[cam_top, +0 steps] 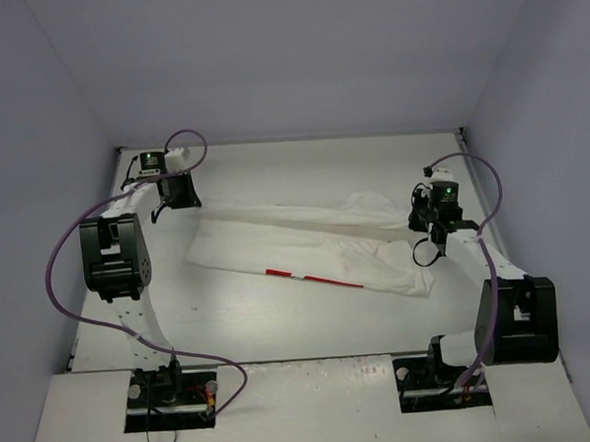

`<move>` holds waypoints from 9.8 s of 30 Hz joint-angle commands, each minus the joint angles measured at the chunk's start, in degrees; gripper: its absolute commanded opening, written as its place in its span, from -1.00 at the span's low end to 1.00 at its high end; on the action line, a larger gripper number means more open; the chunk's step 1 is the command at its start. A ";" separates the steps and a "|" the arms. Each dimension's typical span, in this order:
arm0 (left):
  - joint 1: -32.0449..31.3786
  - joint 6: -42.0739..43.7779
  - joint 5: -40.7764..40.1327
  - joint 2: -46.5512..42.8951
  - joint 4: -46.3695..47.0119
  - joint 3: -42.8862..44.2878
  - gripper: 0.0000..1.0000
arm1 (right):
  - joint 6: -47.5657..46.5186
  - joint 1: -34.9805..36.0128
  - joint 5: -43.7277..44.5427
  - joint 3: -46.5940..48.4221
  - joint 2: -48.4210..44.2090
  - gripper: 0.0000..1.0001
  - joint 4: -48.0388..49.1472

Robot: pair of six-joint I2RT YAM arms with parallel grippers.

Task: Fold and stack the t-shirts
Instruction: Fold the other side of the tshirt into a rectangle

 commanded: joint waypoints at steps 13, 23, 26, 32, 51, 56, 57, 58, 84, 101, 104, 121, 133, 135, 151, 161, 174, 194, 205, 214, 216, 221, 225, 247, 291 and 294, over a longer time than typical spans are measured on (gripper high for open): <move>1.39 -0.93 -1.14 -3.96 -0.54 -0.80 -1.00 | 4.79 -1.16 1.12 -2.11 -2.49 -1.00 2.54; 1.24 -1.06 -0.96 -5.25 -0.89 -3.02 -1.00 | 10.03 -1.25 5.03 -3.90 -5.31 -0.92 -0.71; 0.55 -1.19 -0.76 -5.83 -0.83 -3.86 -1.00 | 12.15 -1.34 4.17 -4.01 -4.29 -0.91 -1.29; 0.10 -1.06 -3.51 -8.67 -0.61 -6.72 -1.00 | 16.91 -1.42 5.46 -3.95 -3.81 -0.86 -4.52; -5.46 -3.27 -14.21 -19.76 -2.09 -9.27 -0.23 | 14.89 -0.95 7.95 0.41 -12.83 -0.13 -11.86; -13.16 -3.61 -20.25 -17.04 -4.14 -4.09 -0.23 | 12.95 3.39 5.03 4.63 -6.02 -0.24 -11.79; -15.44 -4.39 -21.21 -14.23 -4.74 -2.29 -0.23 | 13.54 4.72 5.57 5.58 -4.28 -0.36 -11.78; -17.02 -5.17 -22.27 -12.02 -5.40 -0.70 -0.23 | 14.01 5.80 5.82 6.22 -1.96 -0.43 -11.74; -14.23 -9.93 -23.42 15.49 -12.76 23.36 -0.40 | 7.50 11.58 0.01 31.28 38.02 -0.39 -6.86; -23.08 -5.60 -21.63 14.38 -8.79 29.41 -0.31 | -0.05 12.30 -3.58 33.13 26.46 -0.33 -6.70; -24.53 -6.42 -22.63 14.53 -8.68 28.04 -0.31 | -0.33 12.37 -3.58 31.55 24.95 -0.32 -6.73; -31.22 -7.93 -24.15 6.59 -7.44 12.57 -0.32 | -1.24 11.08 -2.61 22.36 15.65 -0.32 -6.29; -33.13 -6.53 -24.90 -4.11 -5.13 8.69 -0.14 | -6.31 4.29 -13.66 27.10 20.72 -0.31 -6.42; -33.13 -7.74 -22.03 -1.23 -5.45 14.05 -0.07 | -7.00 3.91 -15.84 30.69 23.96 -0.30 -6.51; -35.67 -20.18 -11.02 26.69 -1.56 43.85 -0.01 | -9.98 3.81 -14.35 45.43 42.62 -0.06 -6.25; -35.70 -21.77 -11.19 33.65 3.04 48.15 -0.01 | -11.56 3.34 -17.33 48.15 44.46 -0.06 -6.40; -37.23 -23.70 -11.08 36.58 3.48 49.12 -1.00 | -11.75 2.90 -17.72 51.79 48.64 -0.04 -6.42; -35.72 -9.63 -12.08 27.66 2.30 54.23 -1.00 | -9.99 2.79 -32.74 58.63 51.97 -1.00 -7.92; -35.91 -9.35 -8.68 20.50 0.52 52.72 -1.00 | -11.80 2.71 -26.36 55.58 38.37 -1.00 -7.74; -39.98 -11.54 -6.31 8.64 2.27 35.94 -1.00 | -11.51 3.50 -18.27 34.64 21.18 -1.00 -6.22; -40.76 -12.21 -6.63 5.79 2.36 32.72 -1.00 | -10.10 3.84 -16.88 29.74 18.74 -1.00 -5.64; -43.87 -12.30 -6.89 0.56 2.60 22.64 -1.00 | -6.98 6.19 -12.41 19.62 11.70 -1.00 -4.55; -45.96 -12.40 -7.16 -3.33 3.07 15.95 -1.00 | -4.43 8.34 -9.71 13.23 7.04 -1.00 -4.14; -56.86 -13.45 -9.58 -11.21 5.10 -1.10 -1.00 | 3.53 9.58 -4.77 -4.95 -9.58 -1.00 -2.22; -43.34 -20.77 -8.23 2.97 6.96 11.13 -0.01 | -4.13 10.88 -6.85 9.06 10.96 -1.00 2.09; -44.44 -22.05 -8.87 1.33 7.01 6.84 -0.01 | -2.94 10.84 -6.04 4.49 8.24 -1.00 2.19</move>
